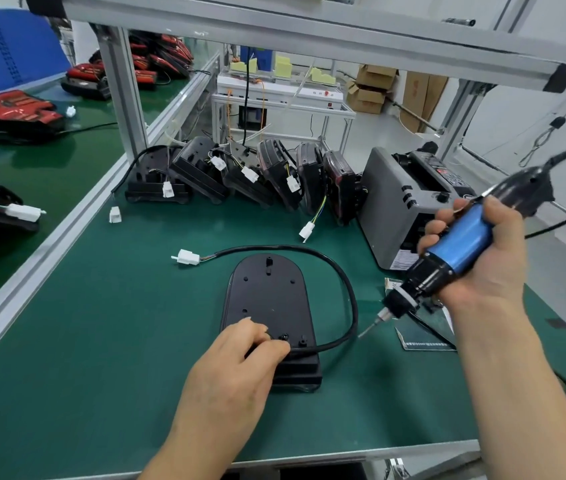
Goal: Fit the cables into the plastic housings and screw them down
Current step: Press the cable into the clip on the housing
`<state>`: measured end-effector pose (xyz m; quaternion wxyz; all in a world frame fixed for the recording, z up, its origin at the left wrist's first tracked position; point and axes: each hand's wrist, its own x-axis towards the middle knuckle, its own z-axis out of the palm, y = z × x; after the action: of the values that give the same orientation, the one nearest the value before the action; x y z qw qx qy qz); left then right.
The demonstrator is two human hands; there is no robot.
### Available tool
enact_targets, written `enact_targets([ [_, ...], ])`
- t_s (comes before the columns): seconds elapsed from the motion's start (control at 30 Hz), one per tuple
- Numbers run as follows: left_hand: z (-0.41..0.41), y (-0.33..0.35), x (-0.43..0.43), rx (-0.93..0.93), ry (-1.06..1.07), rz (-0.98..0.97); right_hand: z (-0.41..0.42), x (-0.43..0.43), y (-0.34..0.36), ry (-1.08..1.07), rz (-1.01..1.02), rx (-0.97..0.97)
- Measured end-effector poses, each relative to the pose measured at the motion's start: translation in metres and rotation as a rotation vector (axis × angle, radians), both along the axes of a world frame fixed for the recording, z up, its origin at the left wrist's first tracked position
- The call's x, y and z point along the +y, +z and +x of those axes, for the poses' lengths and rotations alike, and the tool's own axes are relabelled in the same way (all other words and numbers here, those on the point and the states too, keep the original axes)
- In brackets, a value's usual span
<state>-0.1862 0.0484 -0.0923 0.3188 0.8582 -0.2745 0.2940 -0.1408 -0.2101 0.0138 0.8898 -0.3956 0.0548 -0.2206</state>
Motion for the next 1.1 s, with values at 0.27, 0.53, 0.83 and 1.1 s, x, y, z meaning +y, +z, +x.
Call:
enact_targets([
  [0.27,0.000,0.000,0.001,0.003,-0.011,0.000,0.013,0.073,0.023,0.190,-0.088,-0.140],
  [0.53,0.002,-0.003,0.000,-0.009,-0.006,-0.006,0.018,0.093,0.027,0.237,-0.241,-0.133],
  [0.83,0.002,-0.004,0.001,0.001,-0.007,0.005,0.017,0.101,0.026,0.228,-0.348,-0.116],
  [1.1,0.002,-0.004,0.001,0.016,-0.012,0.012,0.015,0.103,0.030,0.238,-0.326,-0.143],
])
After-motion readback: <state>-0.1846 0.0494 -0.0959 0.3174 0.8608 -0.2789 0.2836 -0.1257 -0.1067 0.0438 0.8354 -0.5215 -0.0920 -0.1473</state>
